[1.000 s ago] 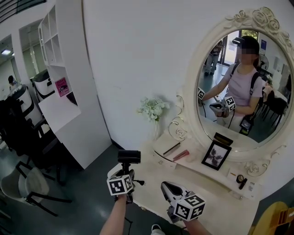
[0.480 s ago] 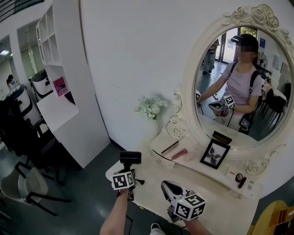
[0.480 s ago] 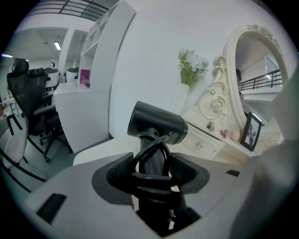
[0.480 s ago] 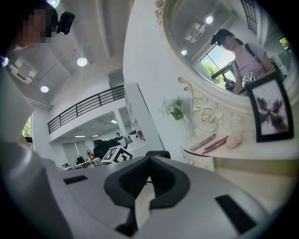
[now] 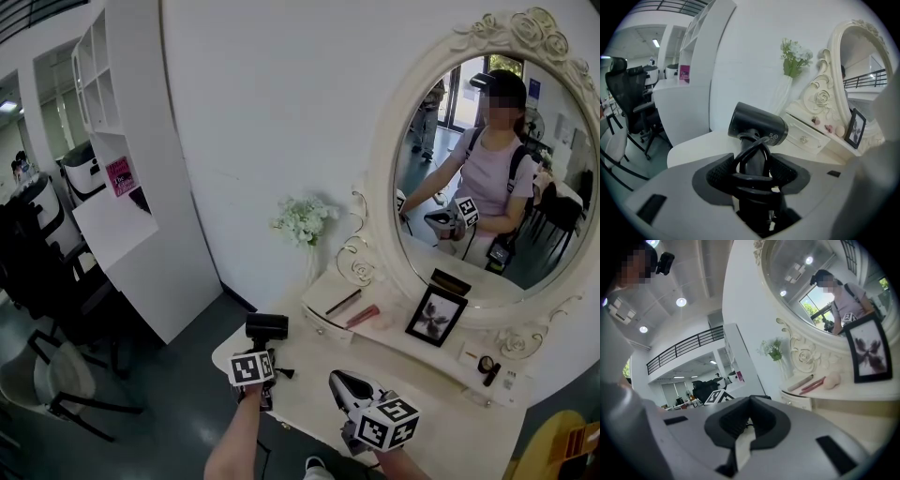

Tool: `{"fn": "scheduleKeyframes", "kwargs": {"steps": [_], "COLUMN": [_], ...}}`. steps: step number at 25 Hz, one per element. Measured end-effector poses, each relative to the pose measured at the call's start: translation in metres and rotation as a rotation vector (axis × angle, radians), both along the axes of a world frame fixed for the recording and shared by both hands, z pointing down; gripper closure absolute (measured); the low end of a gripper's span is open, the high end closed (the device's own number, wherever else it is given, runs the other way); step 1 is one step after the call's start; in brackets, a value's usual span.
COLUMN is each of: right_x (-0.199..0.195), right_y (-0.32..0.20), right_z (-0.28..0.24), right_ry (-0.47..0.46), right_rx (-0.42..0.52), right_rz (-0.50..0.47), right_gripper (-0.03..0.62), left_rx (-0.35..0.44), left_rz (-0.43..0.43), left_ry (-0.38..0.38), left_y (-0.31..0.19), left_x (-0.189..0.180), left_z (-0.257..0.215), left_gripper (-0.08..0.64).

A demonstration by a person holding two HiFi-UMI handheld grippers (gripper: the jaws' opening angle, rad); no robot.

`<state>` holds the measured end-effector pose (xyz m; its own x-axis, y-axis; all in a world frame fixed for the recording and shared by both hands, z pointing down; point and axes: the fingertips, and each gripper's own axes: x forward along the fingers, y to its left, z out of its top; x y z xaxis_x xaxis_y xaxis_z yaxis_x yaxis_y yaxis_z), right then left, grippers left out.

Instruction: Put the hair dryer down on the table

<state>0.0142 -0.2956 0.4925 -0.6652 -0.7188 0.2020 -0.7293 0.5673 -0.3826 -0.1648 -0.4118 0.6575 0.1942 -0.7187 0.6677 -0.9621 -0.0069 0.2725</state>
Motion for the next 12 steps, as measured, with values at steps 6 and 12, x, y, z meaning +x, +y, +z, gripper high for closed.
{"fn": "scheduleKeyframes", "kwargs": {"steps": [6,12], "right_x": [0.002,-0.0012], "right_y": [-0.0011,-0.001], "right_z": [-0.0001,-0.0002], "right_ry": [0.001,0.001], "right_rx": [-0.001,0.002], "right_rz": [0.002,-0.004], "right_gripper": [0.591,0.591], "left_rx": [-0.03,-0.046], "left_rz": [-0.006,-0.007], "left_ry": [0.0,0.018], "left_y": [-0.0007,-0.0014], "left_x": [-0.0002,-0.0002], "left_z": [0.0057,0.0091], "left_gripper": [0.319,0.318]}}
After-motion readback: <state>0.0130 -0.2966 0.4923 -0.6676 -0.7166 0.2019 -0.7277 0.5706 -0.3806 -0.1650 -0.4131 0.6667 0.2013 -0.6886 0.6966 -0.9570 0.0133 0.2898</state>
